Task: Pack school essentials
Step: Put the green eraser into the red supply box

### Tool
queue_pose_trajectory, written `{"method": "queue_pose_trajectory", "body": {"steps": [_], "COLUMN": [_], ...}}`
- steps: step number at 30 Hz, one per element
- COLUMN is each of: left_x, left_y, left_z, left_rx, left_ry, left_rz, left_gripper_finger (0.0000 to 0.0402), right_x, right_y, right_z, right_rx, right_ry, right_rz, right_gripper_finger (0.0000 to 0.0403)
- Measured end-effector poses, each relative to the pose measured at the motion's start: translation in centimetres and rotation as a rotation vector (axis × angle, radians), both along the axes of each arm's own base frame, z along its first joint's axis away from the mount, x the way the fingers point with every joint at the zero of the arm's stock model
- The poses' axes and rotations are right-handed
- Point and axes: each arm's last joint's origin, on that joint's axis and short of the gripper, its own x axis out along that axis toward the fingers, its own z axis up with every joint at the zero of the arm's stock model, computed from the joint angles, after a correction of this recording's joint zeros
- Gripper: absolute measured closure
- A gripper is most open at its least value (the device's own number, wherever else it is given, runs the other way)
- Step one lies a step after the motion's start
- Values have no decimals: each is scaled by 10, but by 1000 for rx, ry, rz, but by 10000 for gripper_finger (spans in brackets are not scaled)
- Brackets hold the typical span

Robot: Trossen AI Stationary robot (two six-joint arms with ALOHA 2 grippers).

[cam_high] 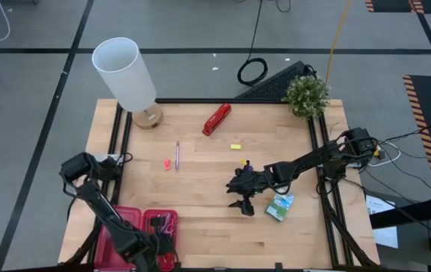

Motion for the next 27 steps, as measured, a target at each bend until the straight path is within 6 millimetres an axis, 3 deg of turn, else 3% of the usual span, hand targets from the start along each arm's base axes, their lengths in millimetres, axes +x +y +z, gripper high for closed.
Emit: {"method": "queue_pose_trajectory", "body": {"steps": [5, 11, 17, 27], "left_x": [-2, -12, -8, -11], "left_y": [2, -4, -7, -2], "left_z": [13, 14, 13, -8], "left_rx": [-7, -15, -23, -60], "left_ry": [-40, -38, -83, -106], "left_rz": [-10, -38, -42, -24], "left_gripper_finger": [397, 389, 398, 399], "right_x": [-5, -20, -27, -29], "right_y": [-2, -7, -10, -9], "right_z": [3, 25, 47, 53], "right_rx": [-12, -54, -74, -67], "right_ry": [31, 55, -18, -37], "right_rz": [3, -35, -74, -72], "right_gripper_finger": [133, 133, 133, 133]}}
